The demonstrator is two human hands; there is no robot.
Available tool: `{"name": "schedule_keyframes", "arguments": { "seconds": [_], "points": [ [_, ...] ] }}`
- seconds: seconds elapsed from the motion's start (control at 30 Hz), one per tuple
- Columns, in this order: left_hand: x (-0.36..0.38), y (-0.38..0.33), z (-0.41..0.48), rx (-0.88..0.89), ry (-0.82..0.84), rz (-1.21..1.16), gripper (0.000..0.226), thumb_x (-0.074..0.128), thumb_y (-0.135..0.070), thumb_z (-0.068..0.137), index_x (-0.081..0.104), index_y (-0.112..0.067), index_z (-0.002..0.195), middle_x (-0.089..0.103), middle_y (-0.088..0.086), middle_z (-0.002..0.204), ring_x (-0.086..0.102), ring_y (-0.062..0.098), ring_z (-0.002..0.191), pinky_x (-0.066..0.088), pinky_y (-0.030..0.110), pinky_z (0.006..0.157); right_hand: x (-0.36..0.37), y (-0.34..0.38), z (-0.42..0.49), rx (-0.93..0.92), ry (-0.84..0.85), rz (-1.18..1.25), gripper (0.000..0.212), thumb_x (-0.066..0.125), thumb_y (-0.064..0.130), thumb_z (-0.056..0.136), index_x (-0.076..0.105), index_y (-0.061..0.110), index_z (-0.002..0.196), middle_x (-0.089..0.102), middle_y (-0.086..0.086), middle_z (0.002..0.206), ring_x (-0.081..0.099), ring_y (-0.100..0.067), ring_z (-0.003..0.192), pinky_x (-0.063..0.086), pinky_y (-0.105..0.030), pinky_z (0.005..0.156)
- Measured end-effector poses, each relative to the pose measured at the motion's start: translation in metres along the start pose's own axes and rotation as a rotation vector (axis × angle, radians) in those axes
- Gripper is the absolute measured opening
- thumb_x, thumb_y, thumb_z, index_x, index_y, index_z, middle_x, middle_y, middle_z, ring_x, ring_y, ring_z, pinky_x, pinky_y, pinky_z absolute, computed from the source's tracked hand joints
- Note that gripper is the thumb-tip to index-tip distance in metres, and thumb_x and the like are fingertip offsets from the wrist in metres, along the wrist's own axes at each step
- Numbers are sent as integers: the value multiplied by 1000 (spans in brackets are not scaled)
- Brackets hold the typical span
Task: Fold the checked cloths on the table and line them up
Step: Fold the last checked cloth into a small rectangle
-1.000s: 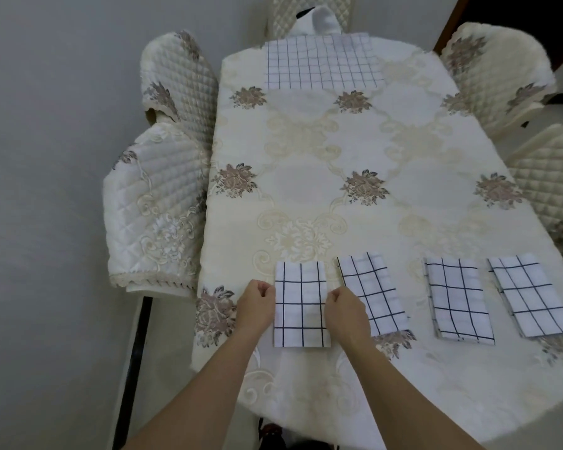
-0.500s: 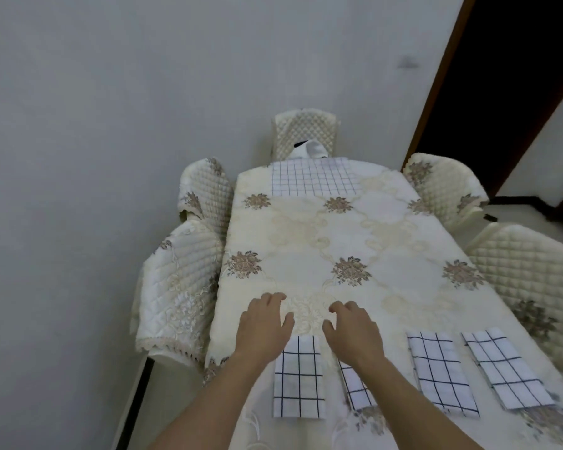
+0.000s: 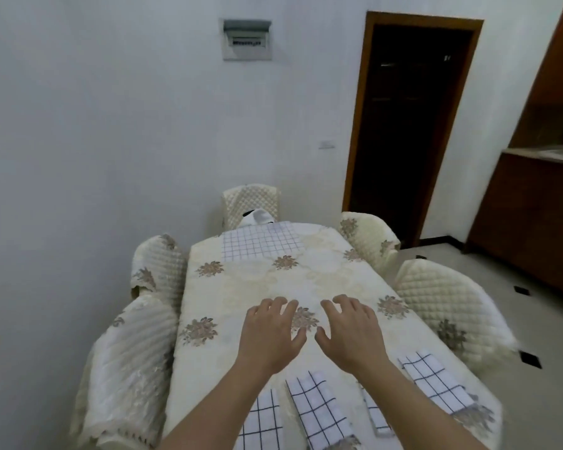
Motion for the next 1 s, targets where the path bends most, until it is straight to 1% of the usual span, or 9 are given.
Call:
{"name": "schedule_keyframes", "arguments": {
  "seconds": [0.1,0.23,0.4,0.5,0.6,0.67,0.73,0.83,1.0],
  "points": [
    [10,-36,9,98,0,-51,59,33,-60,88,55,-28,132,60,-6,127,56,20,116,46,39,93,-10,-36,-22,65,-17,-50,45,59,49,76,66,24,112,65,-1,111,63,-24,99,52,-44,85],
    [34,-93,15,259,14,-79,55,43,-59,85,65,-25,121,68,-3,115,64,23,101,52,44,82,-23,-88,-68,220,-7,-124,43,62,46,74,67,23,110,66,-2,105,64,-26,93,53,-43,80],
    [53,-168,11,456,13,-173,52,45,-56,84,66,-22,117,69,-2,110,64,23,95,51,40,73,-41,-143,-137,468,23,-205,42,46,47,75,65,23,104,64,-2,98,62,-27,86,49,-41,75],
    [59,-211,3,551,27,-218,50,44,-55,83,68,-23,112,69,-2,105,64,24,90,49,38,70,-50,-166,-180,601,67,-227,41,46,49,79,64,26,107,64,0,101,61,-26,93,45,-40,81],
    [65,-252,-2,640,16,-271,48,43,-54,84,68,-21,107,69,-1,100,63,25,83,48,37,64,-63,-186,-218,701,115,-244,45,43,52,85,58,28,120,59,2,117,56,-24,109,40,-39,92],
    [70,-279,-4,694,18,-288,45,46,-51,84,68,-20,108,68,1,100,62,27,83,47,37,64,-70,-200,-238,752,127,-247,46,45,51,88,53,29,127,55,3,125,51,-23,118,37,-39,98],
    [72,-304,-6,733,27,-309,45,44,-50,82,67,-20,107,68,1,99,61,28,83,47,37,64,-77,-214,-254,797,118,-255,47,46,51,88,51,28,130,54,2,129,50,-23,120,36,-39,100],
    [75,-341,-6,770,52,-315,49,40,-53,81,66,-22,109,67,-1,100,60,26,87,46,37,66,-82,-238,-272,843,105,-278,48,46,49,89,52,27,131,54,0,129,50,-23,118,38,-40,99],
    [96,-403,4,842,131,-302,53,37,-57,83,62,-23,115,65,-3,103,60,25,93,48,38,74,-79,-290,-292,906,92,-296,48,51,48,87,56,25,129,57,-1,125,54,-25,112,39,-41,95]
  ]
}}
Point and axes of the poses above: each hand's wrist, its own z-axis towards the middle knuckle, its own x-axis out of the palm, y = z × x, the point moved 2 cm from there along z, towards the middle knuckle
